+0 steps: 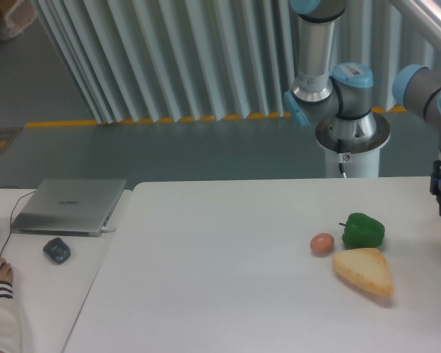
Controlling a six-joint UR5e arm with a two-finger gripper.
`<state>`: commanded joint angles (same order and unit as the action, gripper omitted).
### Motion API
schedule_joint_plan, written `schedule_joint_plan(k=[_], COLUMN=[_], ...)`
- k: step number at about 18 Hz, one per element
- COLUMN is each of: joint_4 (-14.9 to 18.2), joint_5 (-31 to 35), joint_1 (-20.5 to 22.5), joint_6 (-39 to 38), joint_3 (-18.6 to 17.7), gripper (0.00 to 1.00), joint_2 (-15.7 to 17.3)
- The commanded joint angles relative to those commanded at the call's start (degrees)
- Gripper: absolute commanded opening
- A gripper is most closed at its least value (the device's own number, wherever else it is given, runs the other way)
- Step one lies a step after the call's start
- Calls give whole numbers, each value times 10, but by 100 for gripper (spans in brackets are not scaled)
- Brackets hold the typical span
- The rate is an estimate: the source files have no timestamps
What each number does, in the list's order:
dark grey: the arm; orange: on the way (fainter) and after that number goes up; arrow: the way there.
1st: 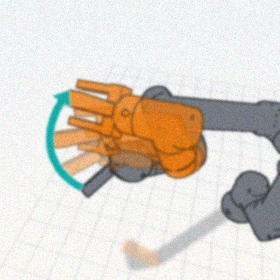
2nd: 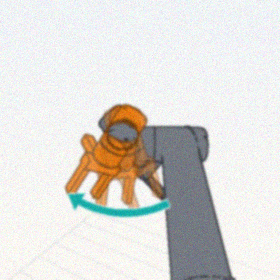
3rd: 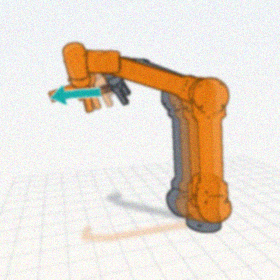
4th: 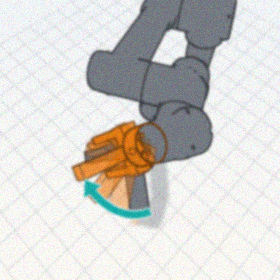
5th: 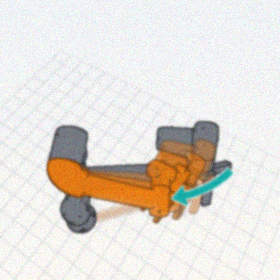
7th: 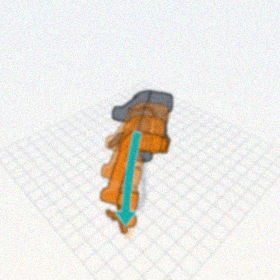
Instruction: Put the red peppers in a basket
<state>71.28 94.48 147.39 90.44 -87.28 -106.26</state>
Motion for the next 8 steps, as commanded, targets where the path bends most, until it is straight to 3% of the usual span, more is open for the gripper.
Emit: schedule_joint_plan(k=[8], joint_4=[7], joint_5=[0], joint_1=[-33], joint_6=[-16], joint_3=[-18], gripper=[100], joint_2=[8])
